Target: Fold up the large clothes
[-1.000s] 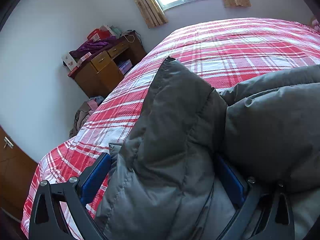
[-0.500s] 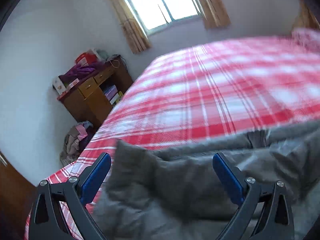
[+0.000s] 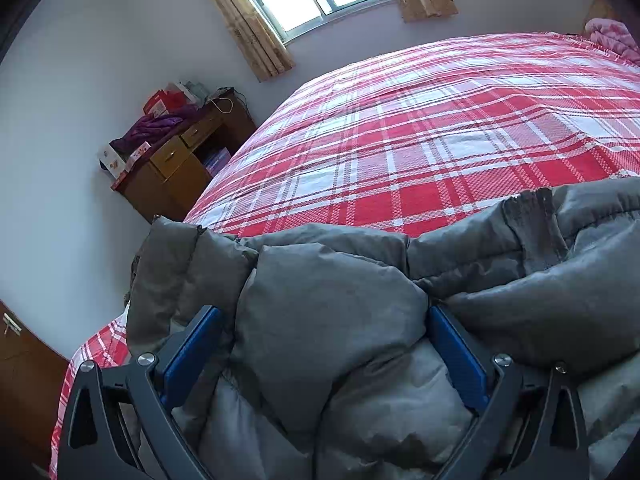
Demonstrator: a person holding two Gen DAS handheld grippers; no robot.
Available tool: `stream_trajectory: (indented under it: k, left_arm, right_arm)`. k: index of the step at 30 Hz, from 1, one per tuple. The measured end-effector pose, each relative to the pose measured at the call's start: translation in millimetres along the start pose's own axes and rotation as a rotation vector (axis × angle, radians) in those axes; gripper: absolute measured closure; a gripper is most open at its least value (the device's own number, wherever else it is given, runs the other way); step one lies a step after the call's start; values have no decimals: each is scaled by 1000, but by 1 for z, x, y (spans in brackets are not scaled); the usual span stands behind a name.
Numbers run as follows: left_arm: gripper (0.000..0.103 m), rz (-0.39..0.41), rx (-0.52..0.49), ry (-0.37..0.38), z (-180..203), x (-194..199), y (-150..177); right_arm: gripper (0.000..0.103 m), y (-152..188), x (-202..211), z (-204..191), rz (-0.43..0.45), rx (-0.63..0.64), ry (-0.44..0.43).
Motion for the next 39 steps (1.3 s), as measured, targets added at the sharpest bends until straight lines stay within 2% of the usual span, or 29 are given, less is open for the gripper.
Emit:
stream_trajectory:
  k: [17,25,27,29,31,32,34,36,39]
  left_arm:
    - [1,-16,-27,-14,5,-3,-2]
    - [1,-28,-22,8,3,-4,-3]
    - [1,-38,-33,44,-2,-1,-6]
    - [1,-36,-3,87,-22,16,-13]
    - [1,19,35,132,-48,45,-19]
    - [1,58,41,149,-64,63,-18]
    - [1,90,37,141,-92,87,-9]
    - [1,97,59,119,-123,100,10]
    - [1,43,103,60,-165,99,50]
  right_arm:
    - [11,0,-9,-6,-36,27,44]
    - [11,1,-7,-10,-31,44,67]
    - [10,0,-7,-10,-33,44,64]
    - [10,-2,-6,-9,-47,53,50]
    - [10,-6,3,-5,-55,63,32]
    - [10,-8,16,-2,-28,59,42]
    - [10,-12,46,2,46,25,41]
    - [9,-15,76,-2,99,-3,-7]
    - [9,-15,106,-30,128,16,-90]
Point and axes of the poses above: each gripper's, at about its wrist camera, not at the fingertips, and x roughly against the way its jaws point, z to its right, y to its underside, the point moved 1 cm from there along -x, roughly the way its jaws point, and after that the axes turned 9 degrees about y, right-handed, at the moved point
